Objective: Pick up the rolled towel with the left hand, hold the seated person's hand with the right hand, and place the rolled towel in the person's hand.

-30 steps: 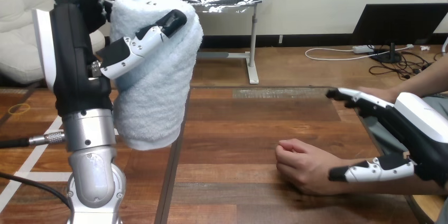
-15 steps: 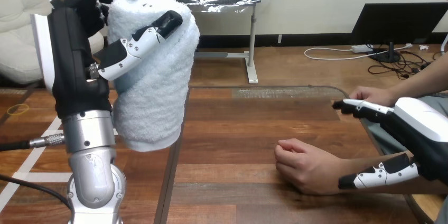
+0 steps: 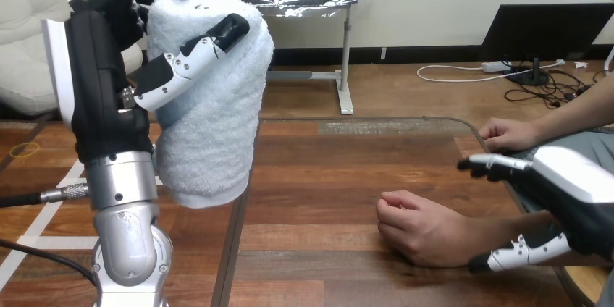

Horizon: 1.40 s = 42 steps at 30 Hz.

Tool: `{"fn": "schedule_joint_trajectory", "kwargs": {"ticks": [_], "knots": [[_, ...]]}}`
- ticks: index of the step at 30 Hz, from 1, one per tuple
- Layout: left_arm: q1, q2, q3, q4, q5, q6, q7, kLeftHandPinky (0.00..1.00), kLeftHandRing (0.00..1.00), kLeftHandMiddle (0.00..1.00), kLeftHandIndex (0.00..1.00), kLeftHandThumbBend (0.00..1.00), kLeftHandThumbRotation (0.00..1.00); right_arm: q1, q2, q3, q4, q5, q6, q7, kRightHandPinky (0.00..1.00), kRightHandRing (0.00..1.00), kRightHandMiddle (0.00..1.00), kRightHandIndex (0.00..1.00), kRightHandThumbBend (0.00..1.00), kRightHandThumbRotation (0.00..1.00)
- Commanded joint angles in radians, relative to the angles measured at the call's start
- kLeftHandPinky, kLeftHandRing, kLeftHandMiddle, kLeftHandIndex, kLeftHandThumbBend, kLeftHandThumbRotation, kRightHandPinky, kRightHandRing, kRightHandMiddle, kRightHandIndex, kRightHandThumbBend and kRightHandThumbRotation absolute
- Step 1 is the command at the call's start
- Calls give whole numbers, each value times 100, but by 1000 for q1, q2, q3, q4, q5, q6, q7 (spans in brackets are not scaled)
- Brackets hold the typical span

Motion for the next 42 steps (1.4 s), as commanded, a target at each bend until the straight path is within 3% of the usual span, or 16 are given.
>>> {"fn": "schedule_joint_trajectory", "kwargs": {"ticks": [1, 12, 22, 31, 42], "knots": [[-27, -12, 6, -3, -5, -17, -4, 23, 29, 36, 40, 58, 0, -90, -43, 8, 28, -33, -12, -47, 79, 82, 84, 86, 100, 40], [-15, -15, 1, -3, 12, -24, -4, 23, 29, 36, 40, 57, 0, -122, -60, 43, 84, -106, 4, -57, 82, 84, 85, 86, 100, 40], [-7, -20, 3, -7, 14, -20, -6, 23, 30, 37, 40, 58, 0, -145, -67, 76, 135, -134, -14, -70, 81, 83, 84, 85, 100, 36], [-7, -21, 6, -9, 15, -23, -5, 24, 30, 37, 40, 58, 0, -151, -64, 103, 142, -153, 8, -68, 78, 81, 83, 83, 100, 30], [-7, -22, 10, -15, 13, -18, -5, 24, 30, 37, 40, 58, 0, -169, -63, 142, 189, -180, -11, -108, 75, 79, 80, 81, 100, 23]]}}
